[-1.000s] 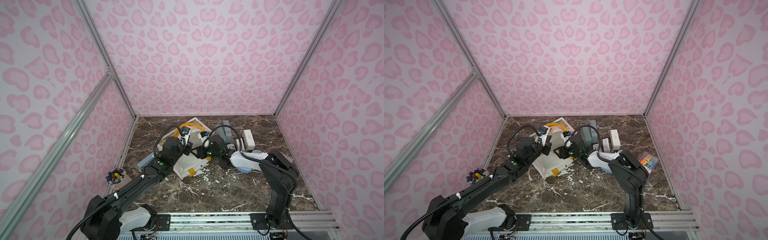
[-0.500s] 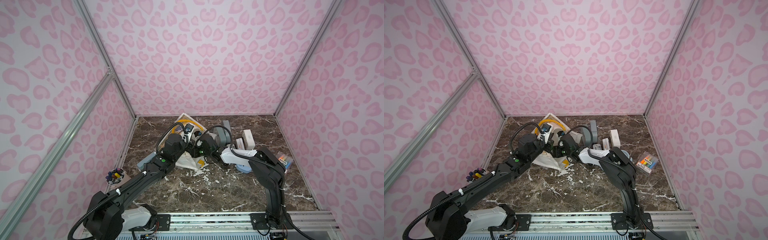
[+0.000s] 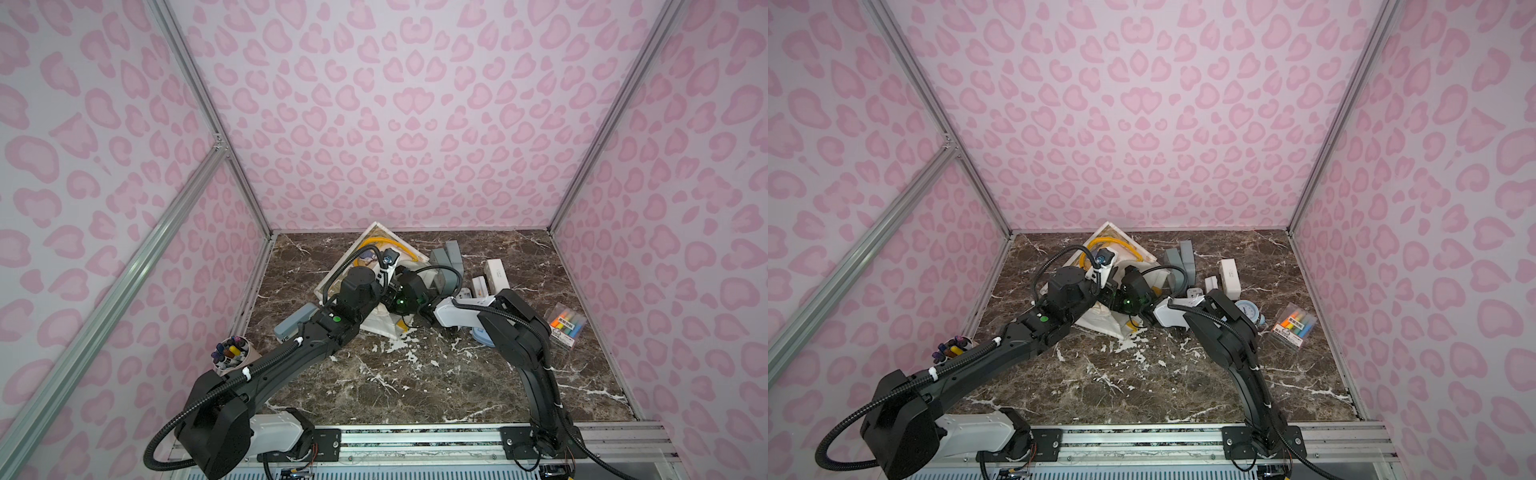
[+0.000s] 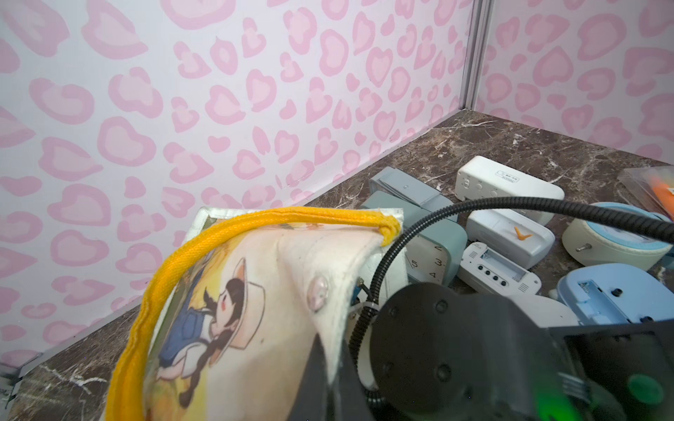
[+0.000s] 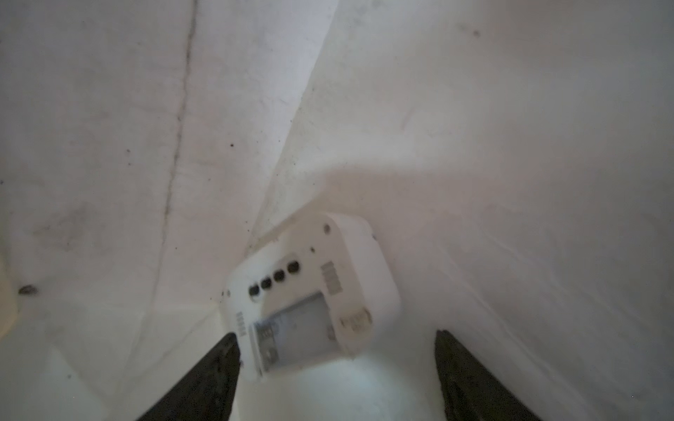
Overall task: Take the alarm clock out of the canvas bag
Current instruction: Pick up the alarm from the canvas bag.
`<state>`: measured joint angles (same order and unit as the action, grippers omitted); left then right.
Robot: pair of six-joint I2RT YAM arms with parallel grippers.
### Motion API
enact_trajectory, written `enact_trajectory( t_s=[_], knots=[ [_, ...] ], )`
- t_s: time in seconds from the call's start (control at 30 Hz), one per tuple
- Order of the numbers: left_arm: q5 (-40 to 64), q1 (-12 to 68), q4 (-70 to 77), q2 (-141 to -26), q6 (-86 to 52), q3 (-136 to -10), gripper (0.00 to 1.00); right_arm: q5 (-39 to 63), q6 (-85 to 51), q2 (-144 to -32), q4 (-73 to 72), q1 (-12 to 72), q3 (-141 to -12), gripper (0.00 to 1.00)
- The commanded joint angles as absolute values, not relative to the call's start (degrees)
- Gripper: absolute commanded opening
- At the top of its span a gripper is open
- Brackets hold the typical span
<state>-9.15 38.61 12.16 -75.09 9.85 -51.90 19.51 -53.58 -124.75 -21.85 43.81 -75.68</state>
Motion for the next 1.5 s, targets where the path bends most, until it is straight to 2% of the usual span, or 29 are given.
enact_trajectory(
  t_s=[0.0, 0.17, 0.47, 0.57, 0.7, 0.8, 0.93, 1.13, 1.27, 1.47],
  knots=[
    [-8.86, 39.72, 19.13, -76.57, 9.32, -53.79, 0.03, 19.68, -60.95, -125.35, -27.33, 44.19, -76.04, 0.84],
    [-8.83, 40.63, 21.43, -77.26, 8.88, -53.74, 0.03, 18.94, -62.16, -126.48, -21.81, 44.08, -78.76, 0.84],
    [-6.26, 41.29, 20.5, -75.32, 9.26, -52.6, 0.03, 20.39, -73.65, -134.94, -31.01, 43.16, -81.79, 0.81],
    [-5.13, 41.94, 19.11, -75.32, 10.14, -53.07, 0.03, 19.92, -76.96, -136.8, -34.23, 43.0, -83.23, 0.78],
    [-4.9, 42.35, 17.03, -75.2, 10.81, -53.61, 0.03, 20.36, -80.84, -139.02, -40.31, 42.55, -84.62, 0.68],
    [-5.09, 42.36, 16.23, -74.6, 11.16, -53.0, 0.03, 20.91, -80.67, -139.62, -39.79, 42.38, -87.81, 0.63],
    [-5.4, 42.34, 14.77, -73.97, 11.75, -52.67, 0.03, 21.72, -79.86, -140.41, -38.0, 42.36, -90.42, 0.51],
    [-6.03, 42.36, 12.84, -73.48, 13.47, -52.91, 0.03, 21.45, -79.66, -140.59, -39.07, 42.36, -91.76, 0.51],
    [-7.38, 42.37, 12.8, -72.96, 14.8, -52.09, 0.03, 21.28, -81.99, -140.8, -46.0, 42.26, -90.43, 0.49],
    [-9.99, 42.43, 12.05, -72.36, 16.81, -51.52, 0.03, 22.74, -81.79, -140.79, -50.01, 41.66, -90.37, 0.34]
  ],
)
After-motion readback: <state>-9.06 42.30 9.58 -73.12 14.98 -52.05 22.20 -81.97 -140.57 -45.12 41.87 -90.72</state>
